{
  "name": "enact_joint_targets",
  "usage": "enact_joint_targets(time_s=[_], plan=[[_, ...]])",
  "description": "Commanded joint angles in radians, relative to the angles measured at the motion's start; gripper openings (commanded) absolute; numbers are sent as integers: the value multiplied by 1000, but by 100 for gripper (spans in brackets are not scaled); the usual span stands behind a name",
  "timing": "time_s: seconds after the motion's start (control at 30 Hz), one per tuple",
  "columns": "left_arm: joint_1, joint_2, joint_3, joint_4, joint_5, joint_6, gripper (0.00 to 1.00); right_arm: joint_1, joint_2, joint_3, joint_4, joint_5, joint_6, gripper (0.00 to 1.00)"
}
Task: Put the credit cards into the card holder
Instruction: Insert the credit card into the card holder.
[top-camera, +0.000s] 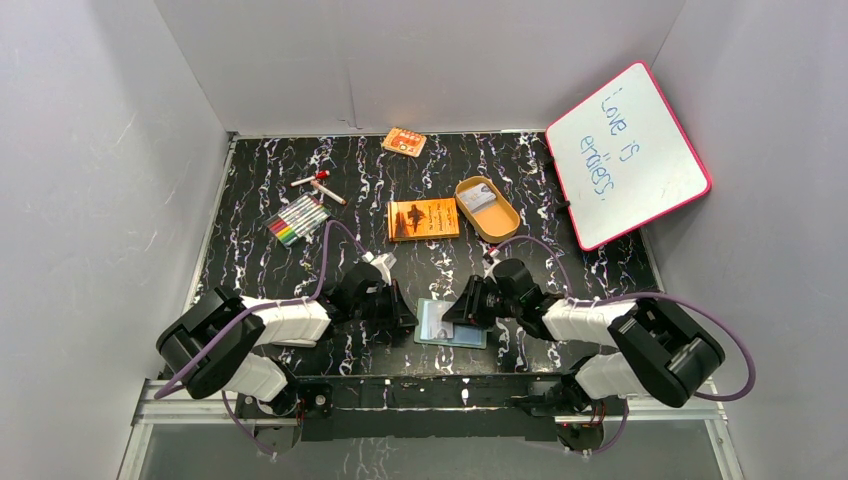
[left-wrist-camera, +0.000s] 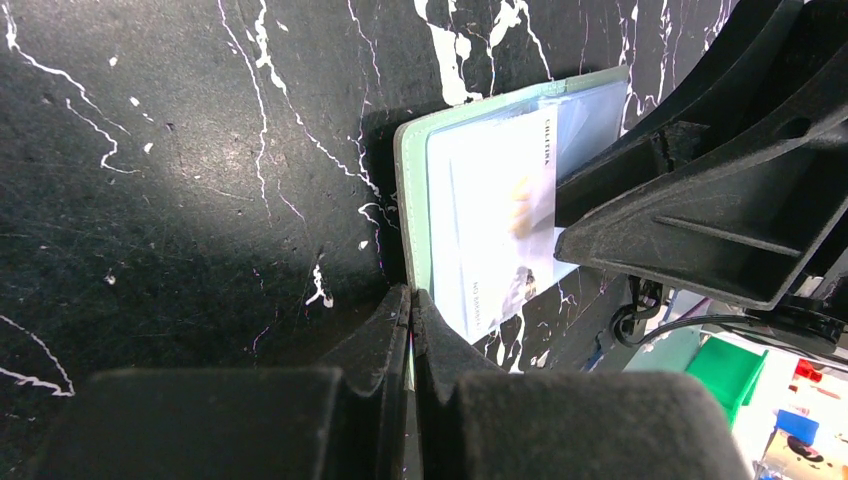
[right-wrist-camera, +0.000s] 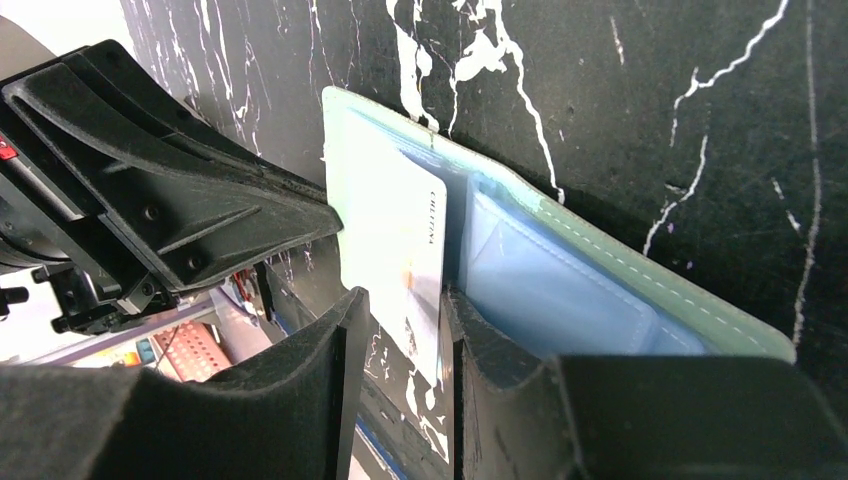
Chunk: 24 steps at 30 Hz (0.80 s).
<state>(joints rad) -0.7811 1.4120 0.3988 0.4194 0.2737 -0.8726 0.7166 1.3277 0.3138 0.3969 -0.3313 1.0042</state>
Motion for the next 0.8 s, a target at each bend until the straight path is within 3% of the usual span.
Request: enact_joint_targets(time_s=[0.0, 0.53, 0.63, 0.77], plan=[[0, -26, -15, 29, 3, 3, 0, 18, 26, 53, -1, -5, -24, 41], [0, -50, -32, 52, 18, 6, 0, 82, 123, 132, 40, -41, -33, 41], [0, -56, -31, 41, 11, 5, 0, 92, 120, 151, -13, -10, -45, 42], [0, -92, -33, -3, -28, 5, 0, 95, 44, 185, -204, 110, -78, 44]])
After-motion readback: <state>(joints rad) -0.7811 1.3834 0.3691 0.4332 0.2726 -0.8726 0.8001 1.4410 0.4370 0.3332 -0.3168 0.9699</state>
